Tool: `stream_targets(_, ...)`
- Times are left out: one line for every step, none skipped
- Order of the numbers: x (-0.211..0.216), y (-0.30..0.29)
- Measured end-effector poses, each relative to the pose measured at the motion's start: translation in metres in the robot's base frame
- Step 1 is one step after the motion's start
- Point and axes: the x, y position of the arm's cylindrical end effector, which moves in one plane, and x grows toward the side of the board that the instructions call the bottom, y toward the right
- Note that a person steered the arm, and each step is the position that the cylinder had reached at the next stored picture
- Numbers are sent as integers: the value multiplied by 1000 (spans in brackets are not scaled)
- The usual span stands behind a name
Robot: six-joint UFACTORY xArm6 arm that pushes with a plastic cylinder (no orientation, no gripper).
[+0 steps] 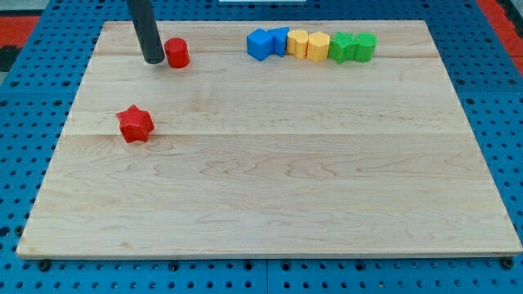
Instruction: Slide the red circle to the line of blocks
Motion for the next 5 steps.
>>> stream_targets(-2, 47)
stream_targets(-5, 83)
stream_targets(-5, 83)
stream_targets(-5, 96)
stream_targets(-5, 117)
